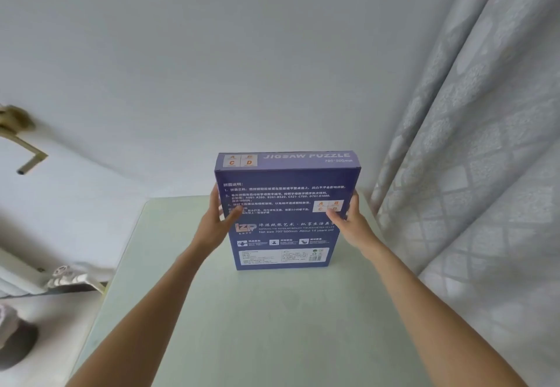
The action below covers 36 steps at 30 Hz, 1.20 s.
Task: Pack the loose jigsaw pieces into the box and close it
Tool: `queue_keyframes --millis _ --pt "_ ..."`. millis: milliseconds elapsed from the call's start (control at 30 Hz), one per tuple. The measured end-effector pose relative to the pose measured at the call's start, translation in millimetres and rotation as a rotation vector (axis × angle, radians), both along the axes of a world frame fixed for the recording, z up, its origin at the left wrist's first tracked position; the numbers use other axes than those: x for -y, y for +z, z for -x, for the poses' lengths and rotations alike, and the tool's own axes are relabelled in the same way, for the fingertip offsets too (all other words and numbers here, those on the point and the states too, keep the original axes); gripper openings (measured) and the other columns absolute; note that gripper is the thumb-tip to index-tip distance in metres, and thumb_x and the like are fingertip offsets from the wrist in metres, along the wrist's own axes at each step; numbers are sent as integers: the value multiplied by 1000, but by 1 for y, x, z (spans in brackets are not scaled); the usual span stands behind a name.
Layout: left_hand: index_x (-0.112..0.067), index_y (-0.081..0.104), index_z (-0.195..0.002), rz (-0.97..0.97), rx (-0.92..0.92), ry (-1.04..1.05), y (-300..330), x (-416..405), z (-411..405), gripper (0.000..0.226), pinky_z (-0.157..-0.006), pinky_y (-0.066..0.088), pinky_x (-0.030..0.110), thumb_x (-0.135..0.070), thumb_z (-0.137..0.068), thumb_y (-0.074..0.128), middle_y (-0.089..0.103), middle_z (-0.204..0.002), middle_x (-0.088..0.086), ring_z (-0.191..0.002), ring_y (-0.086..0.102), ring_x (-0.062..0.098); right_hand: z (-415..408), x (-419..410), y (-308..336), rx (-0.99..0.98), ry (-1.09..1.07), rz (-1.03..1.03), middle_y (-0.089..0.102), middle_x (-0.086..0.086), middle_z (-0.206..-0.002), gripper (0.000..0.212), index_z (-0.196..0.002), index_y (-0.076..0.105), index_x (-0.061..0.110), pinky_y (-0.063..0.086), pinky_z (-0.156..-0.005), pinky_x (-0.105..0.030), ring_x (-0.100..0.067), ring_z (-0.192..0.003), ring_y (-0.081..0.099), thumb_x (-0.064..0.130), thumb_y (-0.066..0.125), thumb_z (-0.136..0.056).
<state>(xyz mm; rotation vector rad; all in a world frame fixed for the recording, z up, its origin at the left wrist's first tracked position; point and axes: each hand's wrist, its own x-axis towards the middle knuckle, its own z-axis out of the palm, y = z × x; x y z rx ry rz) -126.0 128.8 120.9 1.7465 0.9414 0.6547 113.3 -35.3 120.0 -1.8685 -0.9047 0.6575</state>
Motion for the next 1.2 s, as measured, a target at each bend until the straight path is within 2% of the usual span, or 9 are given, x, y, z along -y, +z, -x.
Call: queue_keyframes --millis 67,167,367,567,633,700,867,1033,1200 --pt "-24 22 -138 63 9 20 -20 6 -7 53 -74 51 23 -33 -92 48 55 -122 -5 -107 60 21 7 -5 -12 36 -69 -18 51 8 -119 59 -140 14 19 42 -70 -8 -14 -103 56 22 52 -94" --pt "-25 22 -133 12 -37 137 -26 9 -18 46 -71 48 27 -41 -95 41 56 -123 -4 -98 62 21 11 -9 -18 172 -187 -66 56 8 -110 54 -135 22 16 40 -73 -24 -19 -95 59 24 55 -93" --pt "-20 30 -119 -219 -502 289 -32 12 6 46 -71 36 34 -57 -92 32 64 -91 1 -85 62 31 11 4 -26 341 -128 89 65 -2 -110 47 -125 31 13 40 -55 -20 -16 -79 60 41 51 -92" --pt "-21 36 -112 -155 -739 300 -85 27 39 52 -71 35 36 -67 -87 27 68 -89 11 -89 62 34 26 14 -66 240 62 364 60 -2 -109 49 -139 28 19 38 -59 -22 -21 -88 58 31 48 -96" --pt "-23 38 -113 -121 -772 304 -102 26 46 54 -72 35 36 -69 -86 26 68 -89 9 -90 62 33 32 15 -85 160 76 391 57 3 -103 56 -142 25 23 45 -70 -28 -22 -93 59 27 52 -93" --pt "-24 39 -118 -91 -779 289 -115 26 48 56 -75 36 36 -68 -86 26 69 -94 8 -93 62 32 36 14 -101 111 71 383 56 7 -104 58 -142 25 26 48 -84 -36 -21 -97 60 26 54 -92" --pt "-21 37 -134 -23 -692 207 -140 37 49 58 -86 48 40 -52 -87 51 59 -125 2 -105 60 25 48 14 -128 150 19 379 50 -6 -124 59 -136 36 18 43 -79 -27 -20 -107 55 23 65 -85" --pt "-19 32 -138 86 -723 157 -150 59 55 62 -86 47 37 -33 -85 60 56 -128 3 -109 57 24 58 32 -143 99 61 514 48 -8 -127 62 -137 35 14 39 -82 -26 -22 -111 51 19 66 -83" --pt "-20 27 -142 73 -690 170 -154 82 78 65 -93 47 42 -29 -87 60 44 -139 7 -119 50 26 68 56 -145 -19 182 482 38 -4 -142 70 -145 25 15 40 -103 -36 -21 -127 42 21 63 -87"
